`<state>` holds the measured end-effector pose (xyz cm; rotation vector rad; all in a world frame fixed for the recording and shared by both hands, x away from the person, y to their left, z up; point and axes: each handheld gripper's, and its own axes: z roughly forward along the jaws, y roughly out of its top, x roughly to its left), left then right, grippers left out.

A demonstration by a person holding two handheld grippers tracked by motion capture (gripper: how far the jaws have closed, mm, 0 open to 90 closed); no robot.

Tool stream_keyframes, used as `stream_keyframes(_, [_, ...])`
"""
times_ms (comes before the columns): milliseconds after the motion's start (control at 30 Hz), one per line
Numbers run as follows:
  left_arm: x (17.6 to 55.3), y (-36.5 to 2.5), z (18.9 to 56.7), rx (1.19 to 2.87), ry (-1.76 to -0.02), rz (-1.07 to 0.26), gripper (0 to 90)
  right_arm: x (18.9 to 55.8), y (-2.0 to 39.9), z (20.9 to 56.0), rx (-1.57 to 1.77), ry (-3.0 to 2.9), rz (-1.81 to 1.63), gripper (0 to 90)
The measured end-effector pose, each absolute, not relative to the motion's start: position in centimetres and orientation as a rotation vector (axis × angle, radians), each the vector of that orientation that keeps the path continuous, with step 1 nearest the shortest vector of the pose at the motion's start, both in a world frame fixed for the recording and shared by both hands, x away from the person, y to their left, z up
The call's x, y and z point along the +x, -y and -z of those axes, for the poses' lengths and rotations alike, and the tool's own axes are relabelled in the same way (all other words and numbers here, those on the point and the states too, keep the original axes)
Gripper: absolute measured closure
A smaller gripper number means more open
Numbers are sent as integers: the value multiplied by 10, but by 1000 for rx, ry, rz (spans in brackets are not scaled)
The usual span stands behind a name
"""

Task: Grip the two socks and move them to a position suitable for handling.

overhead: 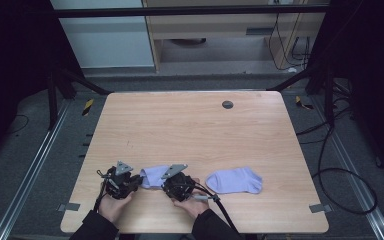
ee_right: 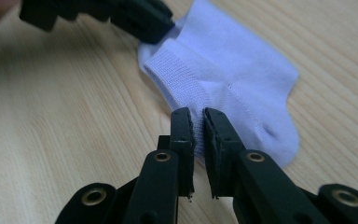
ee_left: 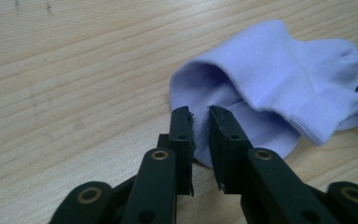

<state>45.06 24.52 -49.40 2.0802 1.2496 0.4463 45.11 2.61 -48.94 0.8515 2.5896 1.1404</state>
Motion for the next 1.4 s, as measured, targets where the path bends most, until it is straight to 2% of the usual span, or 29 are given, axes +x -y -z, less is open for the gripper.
stream_keyframes(200, [451, -244, 493, 2090, -1240, -439, 863, 453, -17, 477, 904, -2507, -1265, 827])
stream_keyframes(533, [448, -241, 488, 2115, -1173, -421, 872, 466, -18, 467, 1015, -2359, -1364, 825])
stream_keyframes(1100, [448, -245, 487, 2109, -1180, -425, 867, 514, -24, 472, 1190, -2204, -1239, 791])
stream_keyframes(1233, [448, -249, 486, 2065, -1211, -437, 797, 518, -22, 469, 1150, -2198, -1215, 691])
stream_keyframes(1400, [445, -254, 480, 2002, -1248, -442, 676, 523, -12, 461, 1136, -2188, -1188, 646])
